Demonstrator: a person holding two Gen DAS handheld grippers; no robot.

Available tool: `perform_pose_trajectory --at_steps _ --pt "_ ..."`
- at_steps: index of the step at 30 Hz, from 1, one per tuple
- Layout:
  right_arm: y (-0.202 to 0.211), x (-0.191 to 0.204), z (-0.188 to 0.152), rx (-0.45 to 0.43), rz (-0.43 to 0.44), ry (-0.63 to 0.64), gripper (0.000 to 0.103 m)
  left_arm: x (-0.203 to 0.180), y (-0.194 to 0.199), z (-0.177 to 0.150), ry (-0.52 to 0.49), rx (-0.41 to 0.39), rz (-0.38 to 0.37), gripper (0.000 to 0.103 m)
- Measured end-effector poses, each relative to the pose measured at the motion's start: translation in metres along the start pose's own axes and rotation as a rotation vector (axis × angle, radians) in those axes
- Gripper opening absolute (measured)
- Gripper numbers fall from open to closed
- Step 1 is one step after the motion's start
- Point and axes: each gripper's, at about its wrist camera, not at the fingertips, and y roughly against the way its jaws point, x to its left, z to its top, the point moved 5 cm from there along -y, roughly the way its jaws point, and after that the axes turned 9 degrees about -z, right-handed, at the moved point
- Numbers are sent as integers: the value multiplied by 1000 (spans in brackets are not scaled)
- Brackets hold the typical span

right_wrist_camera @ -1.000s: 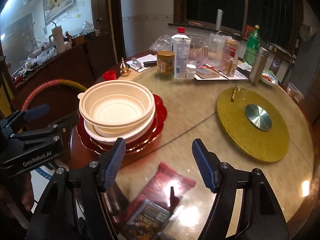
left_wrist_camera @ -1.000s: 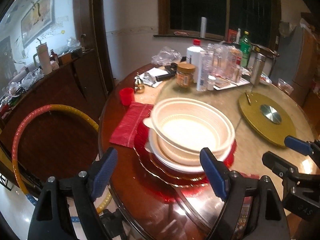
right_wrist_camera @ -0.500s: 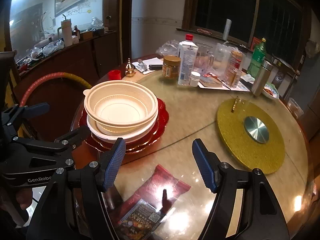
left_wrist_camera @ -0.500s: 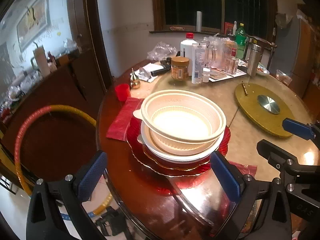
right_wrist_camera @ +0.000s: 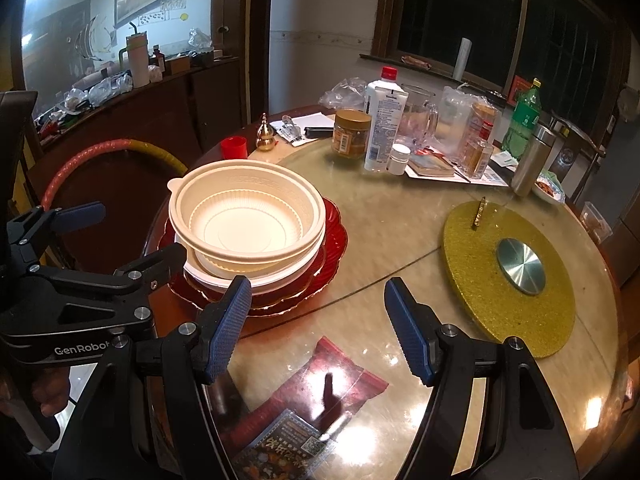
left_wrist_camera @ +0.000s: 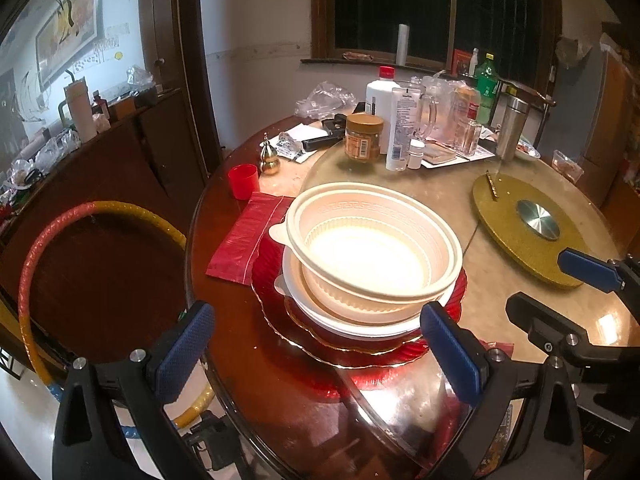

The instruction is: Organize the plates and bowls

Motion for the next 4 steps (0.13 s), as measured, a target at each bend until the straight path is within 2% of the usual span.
perform_pose_trajectory --at_steps 4 --pt "-2 1 1 1 0 2 70 2 0 0 1 -2 8 103"
